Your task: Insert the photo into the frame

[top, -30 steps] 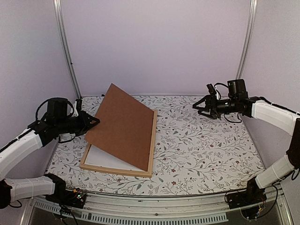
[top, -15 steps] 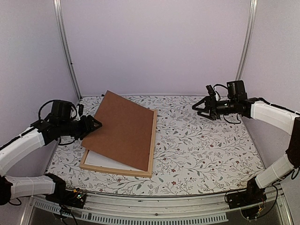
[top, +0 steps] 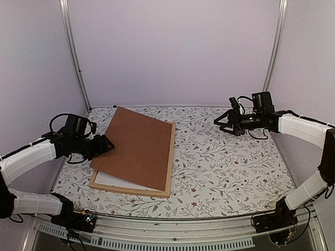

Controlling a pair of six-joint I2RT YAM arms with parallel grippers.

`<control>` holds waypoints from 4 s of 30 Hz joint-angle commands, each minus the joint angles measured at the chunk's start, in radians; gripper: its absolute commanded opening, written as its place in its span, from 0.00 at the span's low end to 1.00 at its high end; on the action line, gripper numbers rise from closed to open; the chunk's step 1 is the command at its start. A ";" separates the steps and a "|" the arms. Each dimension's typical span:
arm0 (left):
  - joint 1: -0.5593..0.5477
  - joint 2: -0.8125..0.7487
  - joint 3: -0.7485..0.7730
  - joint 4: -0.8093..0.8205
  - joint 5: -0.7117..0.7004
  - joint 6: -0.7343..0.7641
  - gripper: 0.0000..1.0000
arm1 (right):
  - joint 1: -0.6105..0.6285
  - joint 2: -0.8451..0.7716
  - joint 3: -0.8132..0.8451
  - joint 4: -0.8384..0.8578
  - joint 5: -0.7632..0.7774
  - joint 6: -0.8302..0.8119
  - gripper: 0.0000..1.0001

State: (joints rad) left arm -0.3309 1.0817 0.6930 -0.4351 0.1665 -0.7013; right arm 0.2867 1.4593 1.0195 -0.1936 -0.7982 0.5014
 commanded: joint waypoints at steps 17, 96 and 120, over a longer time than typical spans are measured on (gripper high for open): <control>-0.036 0.154 0.038 -0.026 -0.109 0.111 0.73 | -0.003 0.044 -0.034 0.054 -0.022 0.011 0.72; -0.214 0.309 -0.162 0.461 0.212 -0.130 0.92 | 0.184 0.324 0.042 0.061 0.149 -0.019 0.72; -0.148 0.536 0.377 0.185 -0.104 0.372 0.99 | 0.114 0.183 0.044 -0.098 0.364 -0.153 0.73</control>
State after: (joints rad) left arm -0.5499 1.5379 1.0325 -0.2733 0.0452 -0.4500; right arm 0.3981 1.6802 1.0904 -0.3145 -0.4034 0.3626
